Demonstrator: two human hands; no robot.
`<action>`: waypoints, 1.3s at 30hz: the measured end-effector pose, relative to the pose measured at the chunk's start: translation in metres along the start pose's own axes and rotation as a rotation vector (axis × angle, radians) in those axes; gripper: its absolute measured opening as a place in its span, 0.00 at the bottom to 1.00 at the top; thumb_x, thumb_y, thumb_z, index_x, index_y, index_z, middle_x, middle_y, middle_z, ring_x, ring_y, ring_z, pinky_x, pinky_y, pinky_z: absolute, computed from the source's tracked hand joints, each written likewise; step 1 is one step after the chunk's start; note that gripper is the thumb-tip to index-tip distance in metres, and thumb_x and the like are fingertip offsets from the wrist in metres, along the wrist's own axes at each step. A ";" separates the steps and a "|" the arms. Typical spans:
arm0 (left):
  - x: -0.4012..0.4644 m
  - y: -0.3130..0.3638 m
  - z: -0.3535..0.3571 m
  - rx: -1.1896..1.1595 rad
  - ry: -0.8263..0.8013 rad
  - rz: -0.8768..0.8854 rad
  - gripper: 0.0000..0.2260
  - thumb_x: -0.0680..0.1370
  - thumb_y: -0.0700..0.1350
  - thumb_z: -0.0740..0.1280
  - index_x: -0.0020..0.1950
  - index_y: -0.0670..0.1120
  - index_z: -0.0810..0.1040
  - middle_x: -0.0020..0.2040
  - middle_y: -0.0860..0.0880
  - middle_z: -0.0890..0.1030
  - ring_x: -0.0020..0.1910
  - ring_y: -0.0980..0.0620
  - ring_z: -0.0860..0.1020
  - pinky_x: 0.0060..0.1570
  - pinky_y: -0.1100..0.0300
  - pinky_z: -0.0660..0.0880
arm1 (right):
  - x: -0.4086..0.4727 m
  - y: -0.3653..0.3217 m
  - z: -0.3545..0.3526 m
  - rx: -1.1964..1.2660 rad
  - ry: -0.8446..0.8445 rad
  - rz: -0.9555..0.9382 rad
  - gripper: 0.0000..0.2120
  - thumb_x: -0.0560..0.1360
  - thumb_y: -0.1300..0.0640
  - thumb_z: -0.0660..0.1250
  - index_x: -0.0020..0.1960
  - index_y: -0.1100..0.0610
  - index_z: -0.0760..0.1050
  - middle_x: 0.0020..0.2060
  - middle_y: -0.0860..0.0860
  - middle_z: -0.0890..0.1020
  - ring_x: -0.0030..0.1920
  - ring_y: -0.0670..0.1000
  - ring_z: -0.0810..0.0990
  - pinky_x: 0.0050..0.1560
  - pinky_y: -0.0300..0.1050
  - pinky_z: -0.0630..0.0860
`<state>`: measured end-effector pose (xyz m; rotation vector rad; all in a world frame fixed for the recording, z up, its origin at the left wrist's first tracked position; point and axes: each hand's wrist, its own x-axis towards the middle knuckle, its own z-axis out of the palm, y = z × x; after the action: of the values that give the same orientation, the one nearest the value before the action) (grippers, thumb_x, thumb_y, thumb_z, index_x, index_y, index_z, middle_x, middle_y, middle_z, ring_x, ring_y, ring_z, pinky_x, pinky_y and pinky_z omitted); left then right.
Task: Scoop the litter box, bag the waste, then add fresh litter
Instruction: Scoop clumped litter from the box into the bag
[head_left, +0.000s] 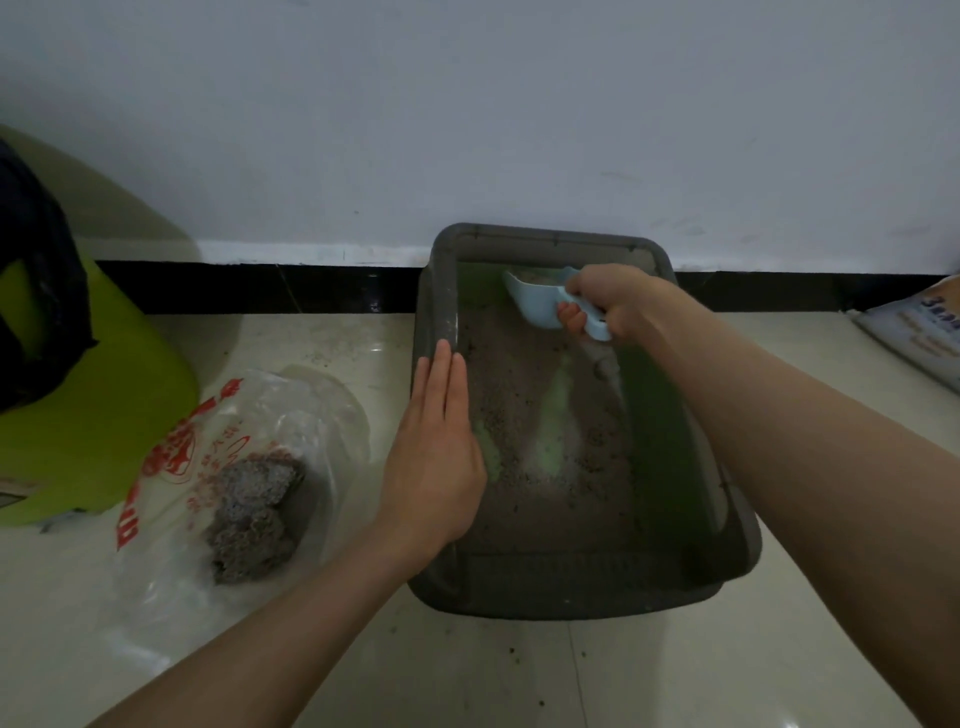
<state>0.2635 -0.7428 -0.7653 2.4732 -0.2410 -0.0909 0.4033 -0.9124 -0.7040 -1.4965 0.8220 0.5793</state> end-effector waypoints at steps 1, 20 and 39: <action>0.000 0.000 0.000 0.004 -0.001 0.000 0.27 0.81 0.40 0.51 0.75 0.45 0.38 0.76 0.51 0.35 0.74 0.54 0.37 0.73 0.61 0.43 | 0.000 -0.002 0.001 0.003 0.003 0.007 0.15 0.82 0.61 0.48 0.39 0.62 0.65 0.32 0.51 0.65 0.28 0.43 0.62 0.15 0.29 0.60; 0.000 0.000 0.003 0.028 -0.010 0.016 0.27 0.80 0.39 0.51 0.75 0.43 0.40 0.76 0.48 0.37 0.75 0.51 0.38 0.74 0.57 0.47 | 0.000 -0.028 -0.002 -0.001 0.009 0.068 0.13 0.82 0.61 0.49 0.41 0.62 0.65 0.32 0.53 0.68 0.12 0.46 0.65 0.14 0.31 0.62; 0.000 -0.002 0.003 0.071 -0.005 0.012 0.28 0.80 0.41 0.51 0.76 0.44 0.40 0.76 0.49 0.37 0.75 0.52 0.39 0.74 0.56 0.49 | 0.013 0.094 0.003 0.097 0.154 -0.271 0.15 0.81 0.52 0.58 0.41 0.62 0.71 0.31 0.54 0.72 0.27 0.48 0.69 0.22 0.37 0.66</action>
<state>0.2637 -0.7436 -0.7687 2.5417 -0.2660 -0.0847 0.3386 -0.9089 -0.7729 -1.5451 0.7377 0.2219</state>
